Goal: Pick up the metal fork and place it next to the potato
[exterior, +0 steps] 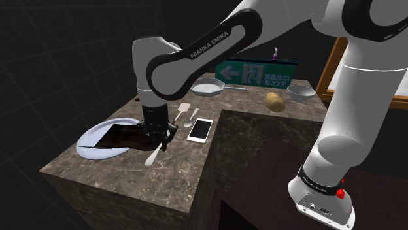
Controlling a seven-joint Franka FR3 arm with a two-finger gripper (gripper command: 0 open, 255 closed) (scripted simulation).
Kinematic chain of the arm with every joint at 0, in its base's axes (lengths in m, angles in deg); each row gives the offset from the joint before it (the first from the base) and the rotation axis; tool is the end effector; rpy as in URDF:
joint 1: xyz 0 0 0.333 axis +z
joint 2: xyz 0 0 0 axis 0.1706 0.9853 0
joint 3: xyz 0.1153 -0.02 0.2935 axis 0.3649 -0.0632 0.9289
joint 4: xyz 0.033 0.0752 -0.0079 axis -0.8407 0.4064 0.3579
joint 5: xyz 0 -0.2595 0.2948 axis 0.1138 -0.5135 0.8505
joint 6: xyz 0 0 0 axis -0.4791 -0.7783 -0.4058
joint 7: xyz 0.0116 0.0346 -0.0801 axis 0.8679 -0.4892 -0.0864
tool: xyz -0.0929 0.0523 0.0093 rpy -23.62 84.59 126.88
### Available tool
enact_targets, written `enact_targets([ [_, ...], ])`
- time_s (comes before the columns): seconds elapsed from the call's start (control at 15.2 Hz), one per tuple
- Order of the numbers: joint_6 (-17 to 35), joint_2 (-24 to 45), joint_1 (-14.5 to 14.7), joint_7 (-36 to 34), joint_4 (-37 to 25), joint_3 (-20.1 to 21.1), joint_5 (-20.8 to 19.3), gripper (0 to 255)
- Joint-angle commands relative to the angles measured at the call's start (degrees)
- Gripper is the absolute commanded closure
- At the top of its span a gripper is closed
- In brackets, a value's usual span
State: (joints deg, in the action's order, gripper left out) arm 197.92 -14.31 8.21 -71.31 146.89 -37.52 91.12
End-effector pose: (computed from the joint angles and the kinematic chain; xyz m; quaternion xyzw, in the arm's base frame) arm 0.4664 0.3333 0.3971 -0.8639 0.4983 0.0602 0.0414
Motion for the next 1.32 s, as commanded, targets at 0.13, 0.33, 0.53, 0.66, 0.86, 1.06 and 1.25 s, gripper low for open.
enact_targets([
  [0.13, -3.20, -1.84, -0.33, 0.44, -1.66, 0.15, 1.15, 255],
  [0.33, -5.42, -2.81, -0.50, 0.61, -3.08, 0.16, 1.70, 255],
  [0.53, -7.64, -3.65, -0.64, 0.72, -4.61, 0.15, 2.16, 255],
  [0.66, -9.13, -4.14, -0.73, 0.75, -5.69, 0.13, 2.41, 255],
  [0.86, -10.57, -6.17, -1.68, 2.66, -5.26, -0.51, 3.73, 255],
  [1.06, -10.88, -10.56, -3.90, 8.23, -1.17, -2.72, 6.57, 255],
  [1.25, -11.45, -14.27, -5.68, 13.54, 2.30, -5.33, 8.55, 255],
])
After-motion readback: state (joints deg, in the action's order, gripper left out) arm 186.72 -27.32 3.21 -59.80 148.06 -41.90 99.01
